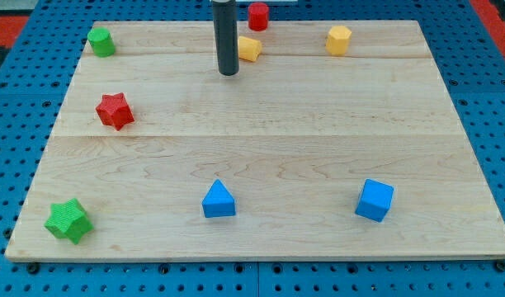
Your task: Move the yellow heart to the top center of the board
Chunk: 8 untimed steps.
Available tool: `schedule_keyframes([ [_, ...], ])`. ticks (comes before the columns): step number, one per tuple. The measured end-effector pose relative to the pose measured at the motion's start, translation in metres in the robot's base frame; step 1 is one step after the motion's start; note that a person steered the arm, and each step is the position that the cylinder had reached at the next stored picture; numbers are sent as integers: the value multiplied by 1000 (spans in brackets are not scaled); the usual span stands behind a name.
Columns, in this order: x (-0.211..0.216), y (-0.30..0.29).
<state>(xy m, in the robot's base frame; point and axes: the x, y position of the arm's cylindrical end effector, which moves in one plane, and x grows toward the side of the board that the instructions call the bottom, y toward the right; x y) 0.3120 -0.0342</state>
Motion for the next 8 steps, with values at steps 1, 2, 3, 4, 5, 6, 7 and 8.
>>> schedule_keyframes([
  [1, 2, 24],
  [2, 6, 57],
  [3, 5, 72],
  [4, -29, 29],
  [5, -51, 11],
  [6, -48, 18],
  [7, -48, 23],
  [8, -48, 8],
])
